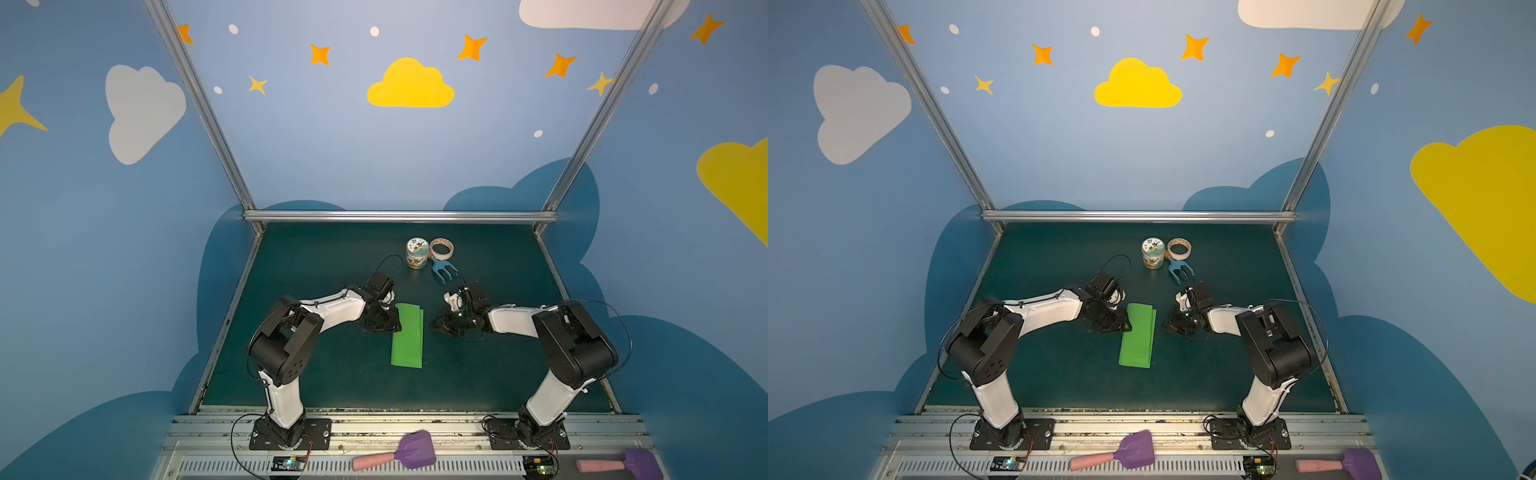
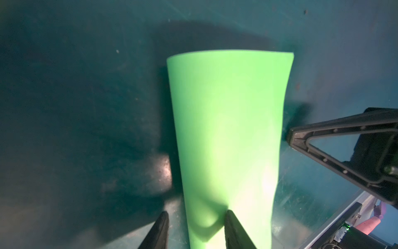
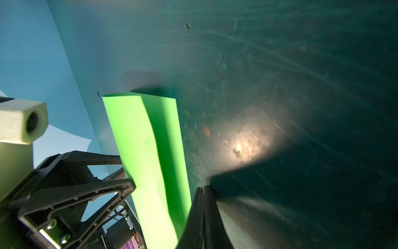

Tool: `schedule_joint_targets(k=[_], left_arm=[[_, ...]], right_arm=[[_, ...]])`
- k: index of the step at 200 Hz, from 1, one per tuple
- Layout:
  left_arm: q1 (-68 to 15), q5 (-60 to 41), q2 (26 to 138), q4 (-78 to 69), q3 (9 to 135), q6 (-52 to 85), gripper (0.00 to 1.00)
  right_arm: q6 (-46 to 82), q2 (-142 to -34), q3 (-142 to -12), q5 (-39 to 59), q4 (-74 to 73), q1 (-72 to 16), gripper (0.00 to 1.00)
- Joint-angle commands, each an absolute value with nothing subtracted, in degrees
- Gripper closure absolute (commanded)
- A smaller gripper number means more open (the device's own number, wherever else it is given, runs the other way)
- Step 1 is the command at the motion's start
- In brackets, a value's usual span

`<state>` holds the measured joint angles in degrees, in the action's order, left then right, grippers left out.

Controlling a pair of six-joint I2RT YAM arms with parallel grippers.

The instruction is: Fold a paper plane with a square sheet of paper (fold left side to right side)

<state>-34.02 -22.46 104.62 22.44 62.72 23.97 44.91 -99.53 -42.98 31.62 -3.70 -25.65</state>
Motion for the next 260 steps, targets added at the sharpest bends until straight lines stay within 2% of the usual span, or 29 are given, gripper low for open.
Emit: schedule_joint_targets(k=[1, 134, 260], left_arm=[[-34.01, -22.77, 106.0, 23.89, 64.64, 22.65, 0.56], [-34.89, -22.48, 108.72, 31.24, 68.81, 17.07, 0.57], [-35.09, -21.84, 110.57, 31.64, 70.49, 17.39, 0.59]], right_arm=[[45.24, -100.89, -43.96, 31.94, -4.5, -25.97, 1.0], [45.78, -103.79, -43.38, 32.83, -6.32, -25.94, 1.0], [45.97, -104.39, -42.78, 33.14, -6.97, -25.79, 1.0]])
